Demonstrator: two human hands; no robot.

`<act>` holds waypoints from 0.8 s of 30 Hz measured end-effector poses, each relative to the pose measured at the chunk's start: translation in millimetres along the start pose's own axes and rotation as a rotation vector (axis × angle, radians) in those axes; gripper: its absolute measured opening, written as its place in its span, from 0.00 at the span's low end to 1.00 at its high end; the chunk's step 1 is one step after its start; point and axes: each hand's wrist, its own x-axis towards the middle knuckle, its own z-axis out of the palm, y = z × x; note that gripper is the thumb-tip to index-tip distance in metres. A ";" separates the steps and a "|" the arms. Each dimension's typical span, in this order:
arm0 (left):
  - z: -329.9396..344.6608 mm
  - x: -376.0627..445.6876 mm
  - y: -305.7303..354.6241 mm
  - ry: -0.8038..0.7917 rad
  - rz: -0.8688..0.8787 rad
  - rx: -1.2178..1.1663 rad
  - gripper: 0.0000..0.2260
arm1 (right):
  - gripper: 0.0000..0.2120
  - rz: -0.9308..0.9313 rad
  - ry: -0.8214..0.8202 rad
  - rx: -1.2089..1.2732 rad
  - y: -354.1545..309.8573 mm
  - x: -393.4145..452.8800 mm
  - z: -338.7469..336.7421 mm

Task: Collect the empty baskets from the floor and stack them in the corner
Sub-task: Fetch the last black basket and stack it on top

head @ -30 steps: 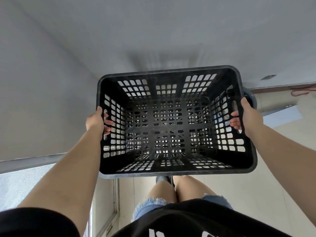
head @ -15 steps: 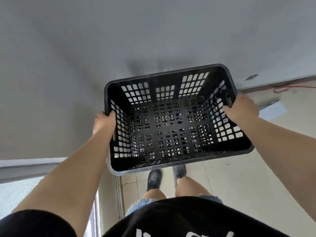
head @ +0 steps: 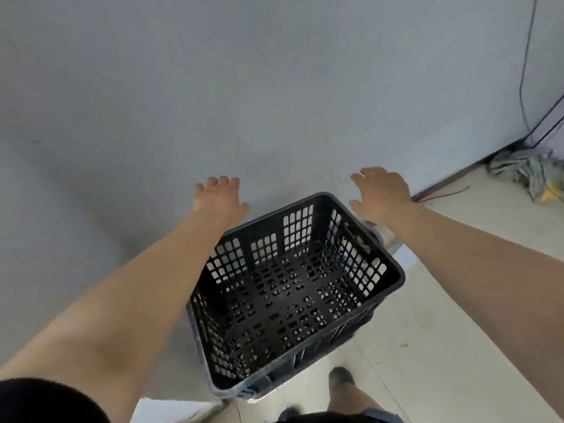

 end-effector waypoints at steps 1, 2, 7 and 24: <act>-14.3 3.4 6.6 0.044 0.038 0.011 0.25 | 0.30 0.020 0.023 -0.008 5.4 -5.0 -11.2; -28.2 6.5 13.3 0.090 0.073 0.019 0.26 | 0.30 0.044 0.046 -0.011 11.4 -10.3 -21.9; -90.2 9.9 51.6 0.252 0.230 0.064 0.26 | 0.30 0.185 0.119 -0.008 39.1 -44.4 -65.2; -212.0 -78.7 262.1 0.507 0.732 0.063 0.27 | 0.29 0.643 0.237 -0.070 176.9 -257.3 -131.9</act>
